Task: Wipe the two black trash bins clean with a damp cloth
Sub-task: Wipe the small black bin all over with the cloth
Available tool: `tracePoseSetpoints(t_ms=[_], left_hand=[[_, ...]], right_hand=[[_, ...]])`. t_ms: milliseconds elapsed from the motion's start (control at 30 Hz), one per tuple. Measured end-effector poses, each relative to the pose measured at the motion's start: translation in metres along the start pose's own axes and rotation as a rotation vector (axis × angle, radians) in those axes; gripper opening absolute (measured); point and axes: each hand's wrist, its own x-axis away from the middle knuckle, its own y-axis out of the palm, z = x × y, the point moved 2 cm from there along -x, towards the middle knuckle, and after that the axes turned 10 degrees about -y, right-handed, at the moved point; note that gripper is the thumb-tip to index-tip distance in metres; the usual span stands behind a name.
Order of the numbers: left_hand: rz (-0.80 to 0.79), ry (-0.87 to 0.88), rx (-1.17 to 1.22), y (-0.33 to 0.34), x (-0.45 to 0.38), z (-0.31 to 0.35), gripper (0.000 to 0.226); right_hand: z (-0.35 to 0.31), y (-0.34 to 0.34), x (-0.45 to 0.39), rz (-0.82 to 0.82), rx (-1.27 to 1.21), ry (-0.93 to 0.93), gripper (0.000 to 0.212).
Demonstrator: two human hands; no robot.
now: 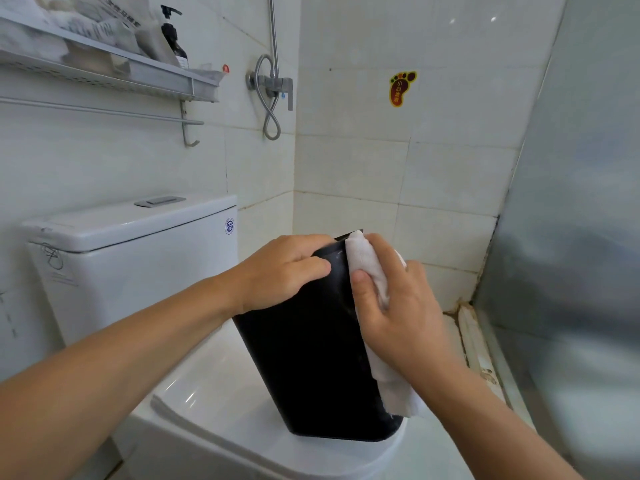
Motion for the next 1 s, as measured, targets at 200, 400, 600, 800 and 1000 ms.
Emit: tracePoseSetpoints(t_ms=[200, 400, 600, 800, 1000], left_hand=[[-0.004, 0.024, -0.001, -0.003, 0.0, 0.004, 0.032], [-0.08, 0.039, 0.085, -0.008, 0.0, 0.003, 0.032], [-0.107, 0.027, 0.114, -0.006, 0.002, -0.004, 0.034], [-0.082, 0.036, 0.012, -0.005, 0.0, 0.0, 0.036], [-0.073, 0.032, -0.04, 0.0, 0.002, 0.0, 0.036]], right_hand=[[-0.001, -0.002, -0.005, 0.075, 0.012, -0.076, 0.046], [-0.006, -0.019, 0.003, 0.022, 0.089, -0.285, 0.048], [-0.005, -0.023, -0.004, 0.007, 0.187, -0.277, 0.045], [-0.006, -0.023, -0.005, 0.052, 0.113, -0.229, 0.043], [0.002, -0.022, -0.019, 0.048, 0.076, -0.121, 0.039]])
